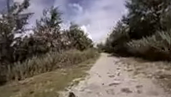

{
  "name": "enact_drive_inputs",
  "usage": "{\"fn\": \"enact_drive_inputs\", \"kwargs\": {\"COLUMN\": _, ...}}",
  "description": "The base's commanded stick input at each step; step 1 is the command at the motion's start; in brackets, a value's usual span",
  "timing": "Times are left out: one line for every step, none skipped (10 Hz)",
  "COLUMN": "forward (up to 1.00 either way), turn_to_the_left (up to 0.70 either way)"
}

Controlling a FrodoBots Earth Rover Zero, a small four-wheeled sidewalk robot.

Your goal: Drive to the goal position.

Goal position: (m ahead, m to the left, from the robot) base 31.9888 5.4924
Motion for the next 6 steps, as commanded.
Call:
{"fn": "enact_drive_inputs", "kwargs": {"forward": 1.0, "turn_to_the_left": -0.27}}
{"fn": "enact_drive_inputs", "kwargs": {"forward": 1.0, "turn_to_the_left": 0.0}}
{"fn": "enact_drive_inputs", "kwargs": {"forward": 1.0, "turn_to_the_left": 0.0}}
{"fn": "enact_drive_inputs", "kwargs": {"forward": 1.0, "turn_to_the_left": 0.0}}
{"fn": "enact_drive_inputs", "kwargs": {"forward": 1.0, "turn_to_the_left": 0.0}}
{"fn": "enact_drive_inputs", "kwargs": {"forward": 1.0, "turn_to_the_left": 0.0}}
